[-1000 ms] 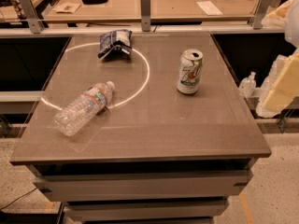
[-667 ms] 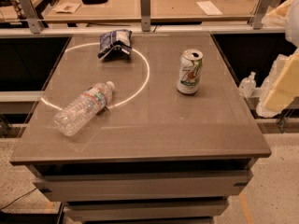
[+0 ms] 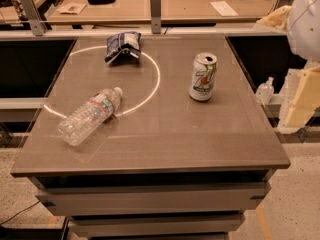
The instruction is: Place water bottle upright
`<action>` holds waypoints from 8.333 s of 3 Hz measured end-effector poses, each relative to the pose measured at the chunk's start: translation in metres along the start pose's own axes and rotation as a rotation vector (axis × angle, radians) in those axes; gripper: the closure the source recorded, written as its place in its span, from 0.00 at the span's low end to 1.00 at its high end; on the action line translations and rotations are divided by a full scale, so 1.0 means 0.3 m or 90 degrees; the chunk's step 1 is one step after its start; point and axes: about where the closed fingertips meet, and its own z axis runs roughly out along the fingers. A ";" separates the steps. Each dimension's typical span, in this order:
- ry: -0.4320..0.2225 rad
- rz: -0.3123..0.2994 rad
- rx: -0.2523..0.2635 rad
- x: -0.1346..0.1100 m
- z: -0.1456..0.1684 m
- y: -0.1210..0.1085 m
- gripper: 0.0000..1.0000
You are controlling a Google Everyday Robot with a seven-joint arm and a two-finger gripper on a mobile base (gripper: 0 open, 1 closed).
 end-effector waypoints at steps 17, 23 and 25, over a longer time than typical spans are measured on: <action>-0.158 -0.732 -0.089 -0.992 0.667 -0.039 0.00; -0.050 -0.780 -0.158 -1.003 0.745 -0.119 1.00; 0.003 -0.788 -0.065 -0.903 0.543 -0.229 1.00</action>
Offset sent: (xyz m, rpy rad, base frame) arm -0.0205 0.0291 -0.0043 0.0792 -0.0184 0.4790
